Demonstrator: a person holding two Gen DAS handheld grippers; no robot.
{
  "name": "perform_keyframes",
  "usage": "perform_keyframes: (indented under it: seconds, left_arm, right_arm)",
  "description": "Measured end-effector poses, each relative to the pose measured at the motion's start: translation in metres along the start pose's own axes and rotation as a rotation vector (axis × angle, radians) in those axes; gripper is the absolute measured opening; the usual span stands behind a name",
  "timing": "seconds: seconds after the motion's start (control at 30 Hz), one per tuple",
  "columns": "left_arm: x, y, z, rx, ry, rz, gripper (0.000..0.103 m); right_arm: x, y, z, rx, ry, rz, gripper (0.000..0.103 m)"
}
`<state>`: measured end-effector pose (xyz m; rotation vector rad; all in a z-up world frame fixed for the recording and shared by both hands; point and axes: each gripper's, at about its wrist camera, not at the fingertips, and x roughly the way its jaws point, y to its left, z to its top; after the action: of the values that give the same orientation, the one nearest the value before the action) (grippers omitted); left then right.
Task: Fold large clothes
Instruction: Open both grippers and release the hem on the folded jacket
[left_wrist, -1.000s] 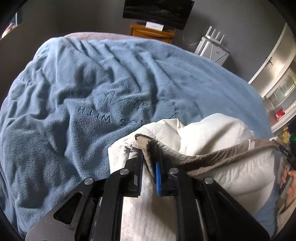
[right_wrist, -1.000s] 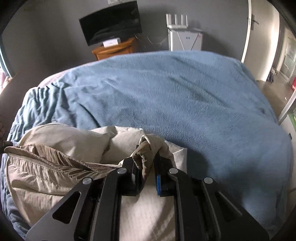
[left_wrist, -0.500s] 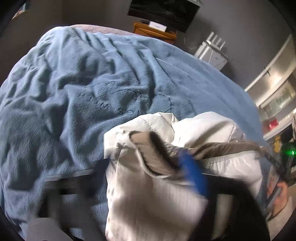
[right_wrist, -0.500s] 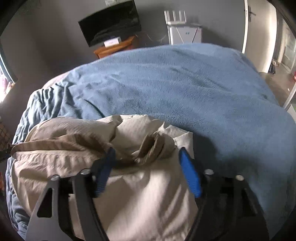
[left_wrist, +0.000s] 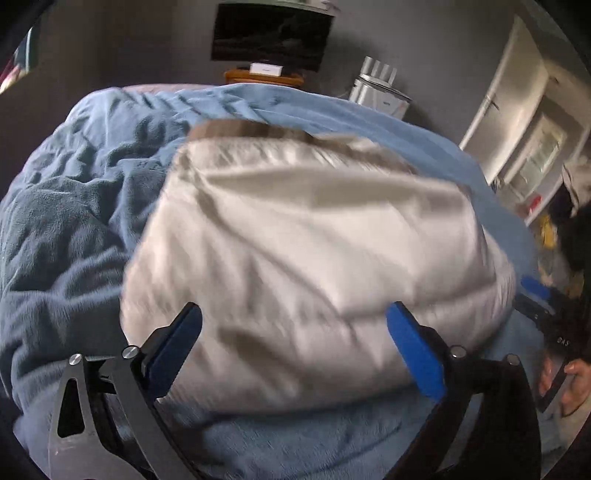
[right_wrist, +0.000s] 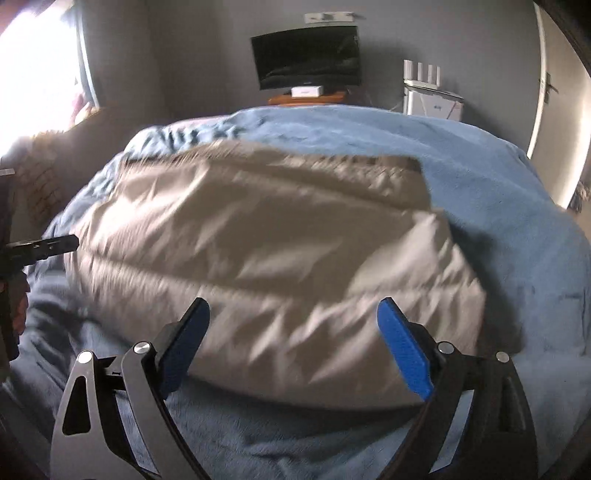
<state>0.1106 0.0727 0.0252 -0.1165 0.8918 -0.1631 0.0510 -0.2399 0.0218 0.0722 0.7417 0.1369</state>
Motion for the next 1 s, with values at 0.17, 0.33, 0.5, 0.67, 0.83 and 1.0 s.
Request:
perform_keyframes:
  seconds: [0.17, 0.33, 0.5, 0.67, 0.83, 1.0]
  left_arm:
    - [0.003, -0.034, -0.035, 0.066, -0.003, 0.000, 0.096]
    - [0.003, -0.039, -0.046, 0.031, -0.070, 0.059, 0.096]
    - [-0.004, -0.044, -0.060, 0.099, -0.173, 0.067, 0.096]
    - [0.027, -0.049, -0.057, 0.120, -0.066, 0.135, 0.096]
    - [0.048, -0.045, -0.036, 0.099, -0.012, 0.150, 0.098]
    - [0.053, -0.050, -0.006, 0.168, -0.051, 0.177, 0.098]
  right_arm:
    - [0.012, 0.015, -0.024, 0.005, 0.054, -0.014, 0.095]
    - [0.017, 0.015, -0.027, 0.026, 0.090, -0.101, 0.095]
    - [0.016, 0.009, -0.034, 0.044, 0.060, -0.020, 0.095]
    - [0.038, 0.004, -0.038, 0.042, 0.093, -0.077, 0.095]
    - [0.054, -0.004, -0.021, 0.072, 0.054, -0.083, 0.095]
    - [0.074, -0.003, 0.014, 0.072, 0.035, -0.094, 0.095]
